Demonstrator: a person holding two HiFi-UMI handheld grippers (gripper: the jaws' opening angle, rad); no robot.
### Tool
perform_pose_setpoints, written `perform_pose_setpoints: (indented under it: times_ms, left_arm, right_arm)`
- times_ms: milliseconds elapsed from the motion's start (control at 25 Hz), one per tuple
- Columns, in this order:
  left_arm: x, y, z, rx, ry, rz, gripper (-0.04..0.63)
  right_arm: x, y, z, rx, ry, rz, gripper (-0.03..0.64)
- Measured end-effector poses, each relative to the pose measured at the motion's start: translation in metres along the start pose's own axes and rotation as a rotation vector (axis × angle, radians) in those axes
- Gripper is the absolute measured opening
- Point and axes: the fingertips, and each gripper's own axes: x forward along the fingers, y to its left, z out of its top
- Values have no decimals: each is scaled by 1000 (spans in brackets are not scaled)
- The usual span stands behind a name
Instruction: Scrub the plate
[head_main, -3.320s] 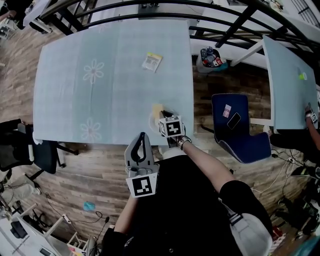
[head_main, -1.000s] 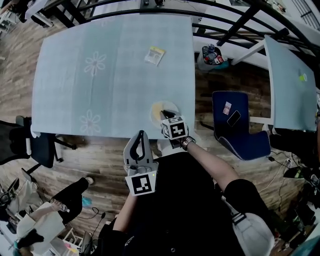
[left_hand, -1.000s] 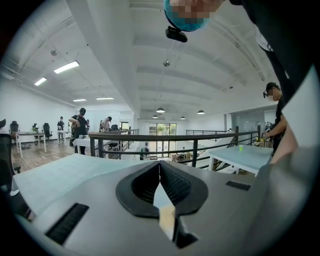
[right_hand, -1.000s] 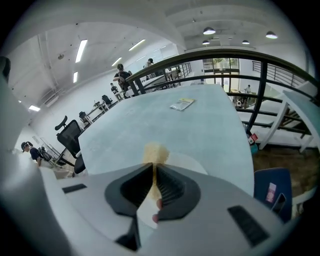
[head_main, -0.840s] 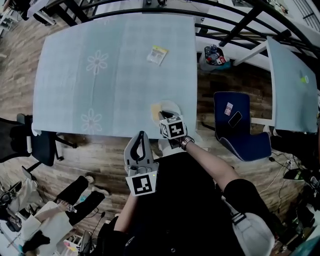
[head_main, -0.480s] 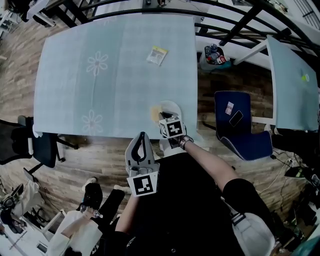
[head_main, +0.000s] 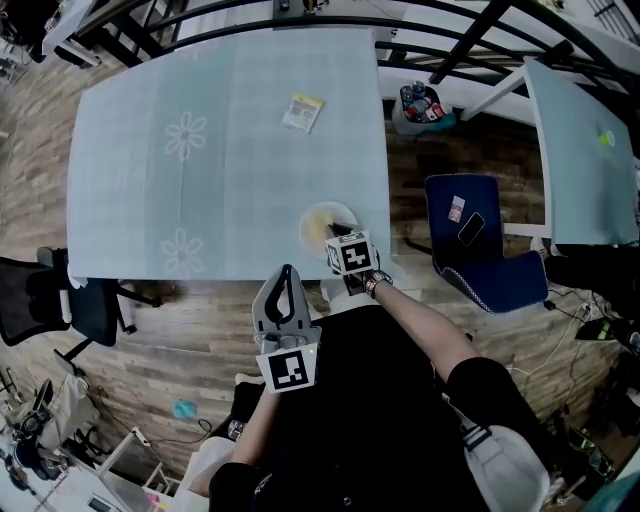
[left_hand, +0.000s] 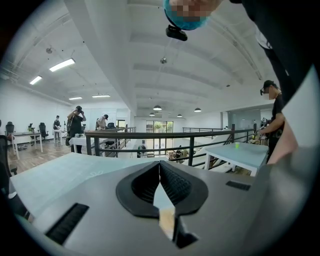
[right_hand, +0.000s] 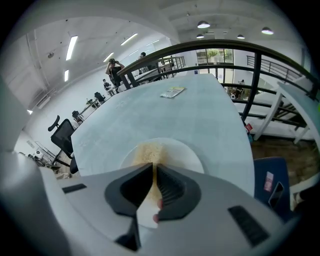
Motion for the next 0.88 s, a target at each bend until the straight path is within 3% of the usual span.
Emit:
perform_pose_setpoints:
  times_ms: [880]
  left_arm:
    - [8,-5,-7,1,15,-46,14]
  right_arm:
    - [-40,-67,-7,60,-24,-115,31]
